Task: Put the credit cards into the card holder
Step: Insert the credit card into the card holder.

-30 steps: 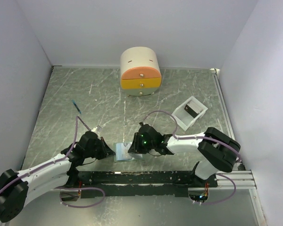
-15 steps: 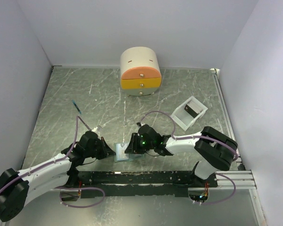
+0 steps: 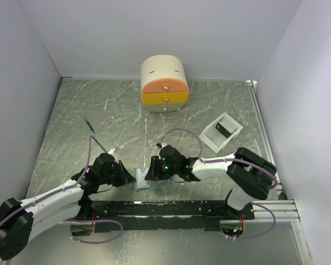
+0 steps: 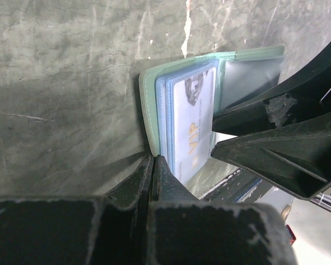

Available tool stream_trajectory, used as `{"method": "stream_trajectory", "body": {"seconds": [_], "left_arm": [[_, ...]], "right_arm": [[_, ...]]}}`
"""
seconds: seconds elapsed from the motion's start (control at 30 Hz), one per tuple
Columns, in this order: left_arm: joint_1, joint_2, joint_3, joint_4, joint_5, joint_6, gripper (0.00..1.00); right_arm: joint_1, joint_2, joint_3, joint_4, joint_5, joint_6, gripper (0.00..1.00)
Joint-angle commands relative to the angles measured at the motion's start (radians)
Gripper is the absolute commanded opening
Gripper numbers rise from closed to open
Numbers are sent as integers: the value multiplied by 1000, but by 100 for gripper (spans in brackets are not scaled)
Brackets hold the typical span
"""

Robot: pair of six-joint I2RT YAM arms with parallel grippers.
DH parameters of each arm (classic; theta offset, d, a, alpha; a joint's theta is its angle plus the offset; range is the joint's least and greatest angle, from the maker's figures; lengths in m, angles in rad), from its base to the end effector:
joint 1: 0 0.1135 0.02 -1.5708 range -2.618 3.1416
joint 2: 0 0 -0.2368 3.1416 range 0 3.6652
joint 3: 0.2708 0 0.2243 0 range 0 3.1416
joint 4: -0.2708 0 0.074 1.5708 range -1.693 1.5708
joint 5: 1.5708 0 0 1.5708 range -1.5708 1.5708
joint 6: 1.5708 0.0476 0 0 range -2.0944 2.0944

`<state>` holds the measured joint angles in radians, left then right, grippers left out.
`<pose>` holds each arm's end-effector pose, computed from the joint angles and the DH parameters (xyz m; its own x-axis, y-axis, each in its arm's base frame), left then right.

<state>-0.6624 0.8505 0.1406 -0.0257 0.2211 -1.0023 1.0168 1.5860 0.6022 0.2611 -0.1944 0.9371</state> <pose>0.1167 -0.1043 0.1153 -0.8986 -0.3419 -0.2752 -0.0538 0.7081 -0.7040 0.1415 0.2462 0.1237 -0.9399 -0.0164 -0.3411 -0.2588 0.6860 0.6801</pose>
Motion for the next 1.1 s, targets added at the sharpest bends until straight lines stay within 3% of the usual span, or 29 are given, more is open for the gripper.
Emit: {"method": "stream_trajectory", "body": {"seconds": [0.0,0.23,0.37,0.5,0.83,1.07], "left_arm": [[5,-27,60,-24,32,9,7],[4,-70,75,-72,12,14,7],[4,-78,93,-75,22,10,7],[4,-69,96,-61,33,1,7],[4,-28,40,158,152,-38,31],[4,-29,25,190,136,-31,36]], "right_arm": [[6,-59,29,-112,52,-56,37],[3,-187,77,-337,190,-124,34],[3,-171,63,-323,218,-132,16],[3,-94,73,-302,216,-132,9],[4,-17,31,-208,206,-120,9],[4,-13,3,-192,200,-113,8]]}}
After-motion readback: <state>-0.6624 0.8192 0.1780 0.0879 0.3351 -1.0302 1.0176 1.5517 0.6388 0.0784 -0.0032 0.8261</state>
